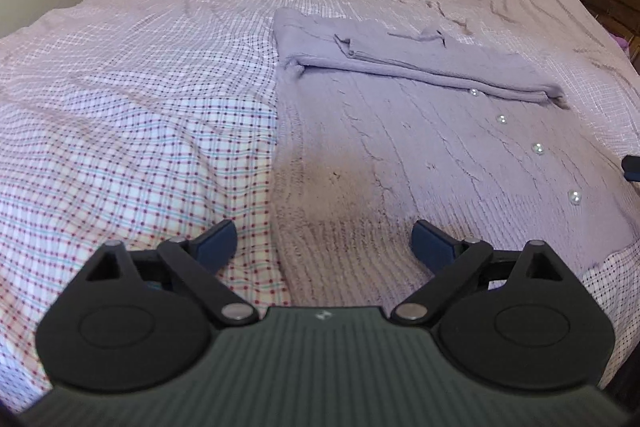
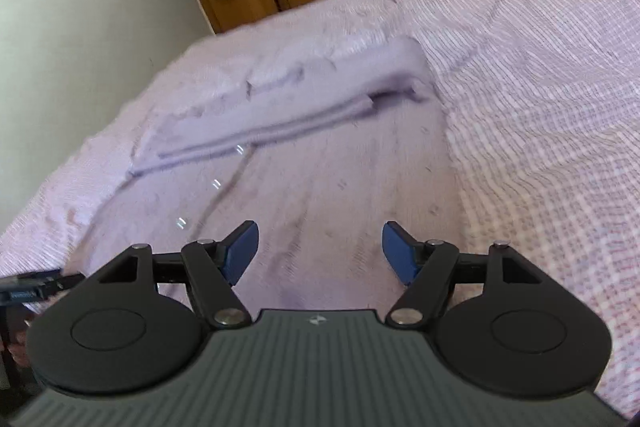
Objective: Fold small clothes
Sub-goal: 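Move both open grippers back above the folded cardigan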
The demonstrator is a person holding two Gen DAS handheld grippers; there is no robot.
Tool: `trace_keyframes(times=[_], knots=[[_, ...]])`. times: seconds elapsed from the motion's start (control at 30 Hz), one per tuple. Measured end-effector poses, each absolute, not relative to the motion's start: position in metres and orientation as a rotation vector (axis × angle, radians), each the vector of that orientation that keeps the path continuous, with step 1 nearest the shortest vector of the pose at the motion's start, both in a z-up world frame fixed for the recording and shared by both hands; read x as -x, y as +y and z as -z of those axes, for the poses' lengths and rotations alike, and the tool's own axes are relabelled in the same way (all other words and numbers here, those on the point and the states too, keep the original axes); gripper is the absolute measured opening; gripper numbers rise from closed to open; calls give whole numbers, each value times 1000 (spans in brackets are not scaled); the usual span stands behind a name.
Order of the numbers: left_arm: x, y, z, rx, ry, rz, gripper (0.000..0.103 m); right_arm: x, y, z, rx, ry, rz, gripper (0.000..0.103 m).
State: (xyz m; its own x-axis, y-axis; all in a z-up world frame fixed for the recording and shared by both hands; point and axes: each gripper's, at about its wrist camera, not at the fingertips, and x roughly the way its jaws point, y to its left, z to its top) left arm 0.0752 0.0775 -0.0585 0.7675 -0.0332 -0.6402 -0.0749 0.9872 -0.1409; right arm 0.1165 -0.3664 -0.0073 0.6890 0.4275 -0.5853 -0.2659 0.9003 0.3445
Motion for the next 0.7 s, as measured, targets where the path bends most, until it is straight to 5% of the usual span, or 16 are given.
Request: trace_keyframes(times=[0.43,0.7], knots=[[-80,67,60,159,690,-56,101,-106,-426,25,-389,727,-203,75],[-59,68,63,143,664,-22,63,-83,-454,41,-473,771,-400,74]])
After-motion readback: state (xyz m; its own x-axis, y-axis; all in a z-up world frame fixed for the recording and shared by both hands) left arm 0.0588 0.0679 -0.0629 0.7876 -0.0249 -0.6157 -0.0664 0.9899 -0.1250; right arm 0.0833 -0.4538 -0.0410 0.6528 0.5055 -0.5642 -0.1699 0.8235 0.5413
